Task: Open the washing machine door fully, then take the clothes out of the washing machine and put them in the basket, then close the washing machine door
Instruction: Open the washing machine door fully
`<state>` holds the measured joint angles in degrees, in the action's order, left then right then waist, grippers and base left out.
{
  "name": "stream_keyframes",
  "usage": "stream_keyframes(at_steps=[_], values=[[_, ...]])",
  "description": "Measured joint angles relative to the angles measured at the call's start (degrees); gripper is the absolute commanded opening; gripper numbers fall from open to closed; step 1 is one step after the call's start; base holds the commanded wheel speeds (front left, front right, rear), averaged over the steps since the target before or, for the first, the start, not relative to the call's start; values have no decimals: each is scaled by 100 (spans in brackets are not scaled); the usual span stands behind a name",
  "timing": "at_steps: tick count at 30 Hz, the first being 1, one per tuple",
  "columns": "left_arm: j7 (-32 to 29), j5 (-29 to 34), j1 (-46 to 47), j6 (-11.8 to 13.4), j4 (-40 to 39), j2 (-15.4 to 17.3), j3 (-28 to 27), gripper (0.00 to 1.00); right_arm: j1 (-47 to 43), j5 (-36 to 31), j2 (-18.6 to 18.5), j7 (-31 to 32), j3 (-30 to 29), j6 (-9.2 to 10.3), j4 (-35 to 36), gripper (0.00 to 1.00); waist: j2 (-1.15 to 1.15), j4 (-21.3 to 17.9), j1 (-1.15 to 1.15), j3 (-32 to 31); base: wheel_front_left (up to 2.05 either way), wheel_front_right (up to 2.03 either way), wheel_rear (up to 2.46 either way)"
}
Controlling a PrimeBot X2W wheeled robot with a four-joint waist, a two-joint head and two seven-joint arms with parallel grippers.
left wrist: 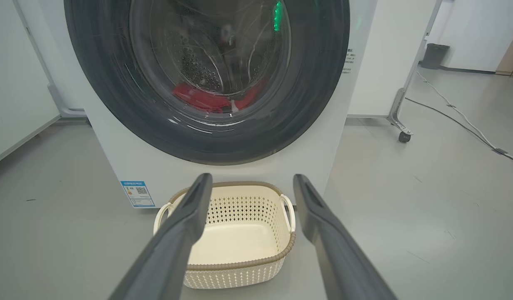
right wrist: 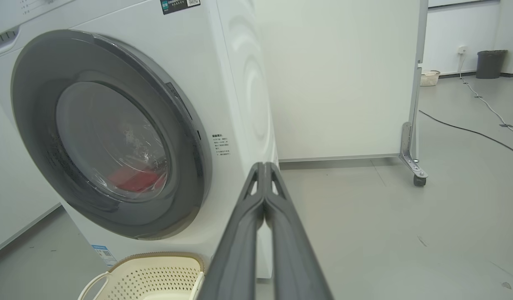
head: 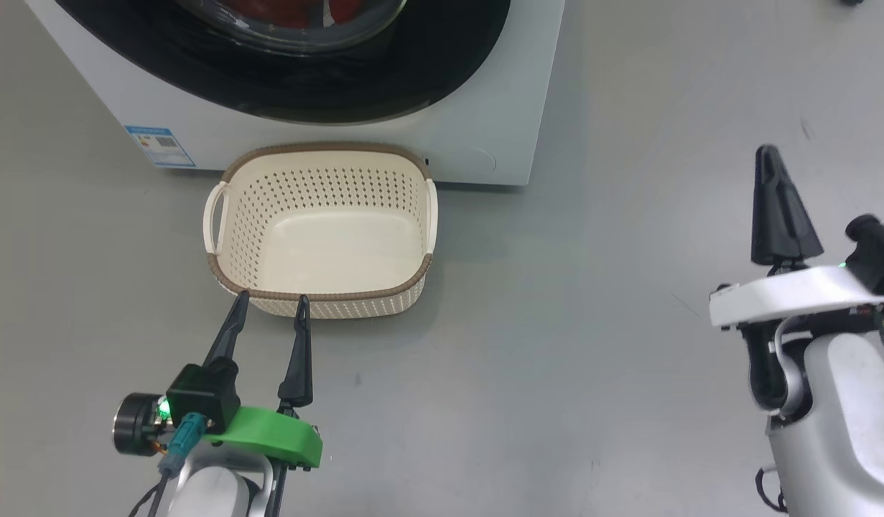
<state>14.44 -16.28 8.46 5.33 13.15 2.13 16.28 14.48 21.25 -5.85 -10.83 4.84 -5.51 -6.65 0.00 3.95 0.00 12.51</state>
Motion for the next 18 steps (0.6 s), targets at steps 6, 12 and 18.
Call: stream_keyframes(at_steps=[6, 12, 18], values=[[0, -133, 278, 1, -254, 0, 57, 100, 835, 428, -107, 409, -186, -48, 167, 0, 0, 131, 0, 448, 0, 0, 0], [1, -222, 581, -2, -456, -4, 237, 100, 1815, 831, -281, 868, -386, -51, 285, 0, 0, 308, 0, 905, 0, 0, 0], [1, -237, 783, -2, -519, -5, 307, 100, 2803, 1771, -96, 1451, -653, -89, 209, 0, 0, 546, 0, 1421, 0, 0, 0]])
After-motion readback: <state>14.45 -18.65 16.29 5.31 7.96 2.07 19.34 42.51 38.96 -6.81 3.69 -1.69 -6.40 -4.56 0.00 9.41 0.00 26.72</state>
